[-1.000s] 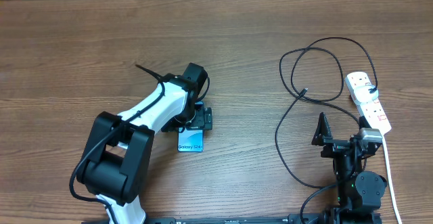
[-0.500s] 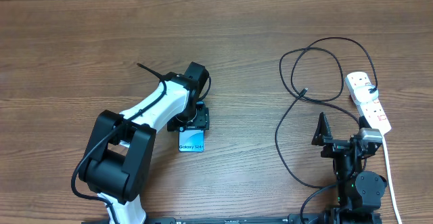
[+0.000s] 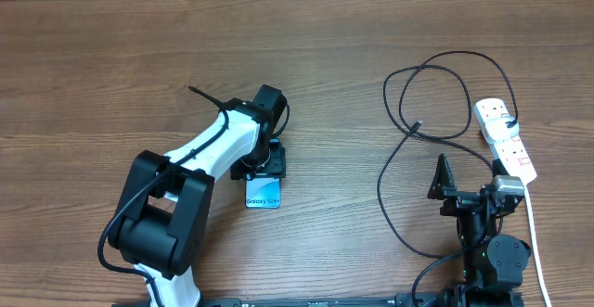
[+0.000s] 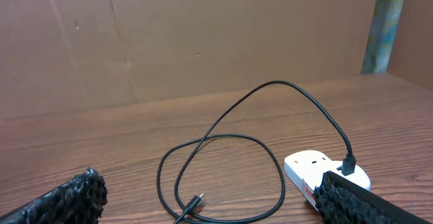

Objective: Plug charger to phone and switch on socket
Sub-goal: 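Close the left gripper on the phone's top edge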

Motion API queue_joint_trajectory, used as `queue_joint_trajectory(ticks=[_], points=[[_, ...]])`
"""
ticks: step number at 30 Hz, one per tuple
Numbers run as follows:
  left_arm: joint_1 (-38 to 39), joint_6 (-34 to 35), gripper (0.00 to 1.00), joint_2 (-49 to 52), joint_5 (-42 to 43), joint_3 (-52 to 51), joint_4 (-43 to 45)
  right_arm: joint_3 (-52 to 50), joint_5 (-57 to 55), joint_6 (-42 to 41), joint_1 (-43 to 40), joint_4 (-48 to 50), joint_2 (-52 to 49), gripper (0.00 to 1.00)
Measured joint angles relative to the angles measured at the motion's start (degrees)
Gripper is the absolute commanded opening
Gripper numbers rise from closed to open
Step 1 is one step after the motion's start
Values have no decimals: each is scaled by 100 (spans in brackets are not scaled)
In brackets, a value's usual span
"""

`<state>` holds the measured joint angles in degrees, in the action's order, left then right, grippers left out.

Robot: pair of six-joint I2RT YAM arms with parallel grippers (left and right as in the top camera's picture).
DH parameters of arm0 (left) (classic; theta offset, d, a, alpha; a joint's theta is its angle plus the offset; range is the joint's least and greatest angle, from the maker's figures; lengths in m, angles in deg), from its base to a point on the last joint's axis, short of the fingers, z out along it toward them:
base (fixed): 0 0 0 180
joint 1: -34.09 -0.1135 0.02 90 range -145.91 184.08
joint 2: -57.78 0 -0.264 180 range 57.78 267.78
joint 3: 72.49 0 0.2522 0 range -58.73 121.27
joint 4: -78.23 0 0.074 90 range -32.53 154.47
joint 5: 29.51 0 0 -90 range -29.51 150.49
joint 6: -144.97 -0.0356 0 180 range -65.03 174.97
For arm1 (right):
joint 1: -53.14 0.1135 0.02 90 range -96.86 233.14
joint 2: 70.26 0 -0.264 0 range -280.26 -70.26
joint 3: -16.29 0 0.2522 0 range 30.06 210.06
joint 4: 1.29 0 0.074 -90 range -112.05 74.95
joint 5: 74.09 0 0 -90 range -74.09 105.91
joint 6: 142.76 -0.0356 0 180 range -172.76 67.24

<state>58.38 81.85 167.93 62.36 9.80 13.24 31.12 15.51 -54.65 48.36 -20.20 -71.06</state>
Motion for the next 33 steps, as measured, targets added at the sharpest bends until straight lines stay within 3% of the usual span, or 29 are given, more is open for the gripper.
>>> queue_joint_trajectory(ticks=[33], points=[[0, 2, 48, 249, -22, 627, -750, 0, -2, 2, 0, 0, 0, 100]])
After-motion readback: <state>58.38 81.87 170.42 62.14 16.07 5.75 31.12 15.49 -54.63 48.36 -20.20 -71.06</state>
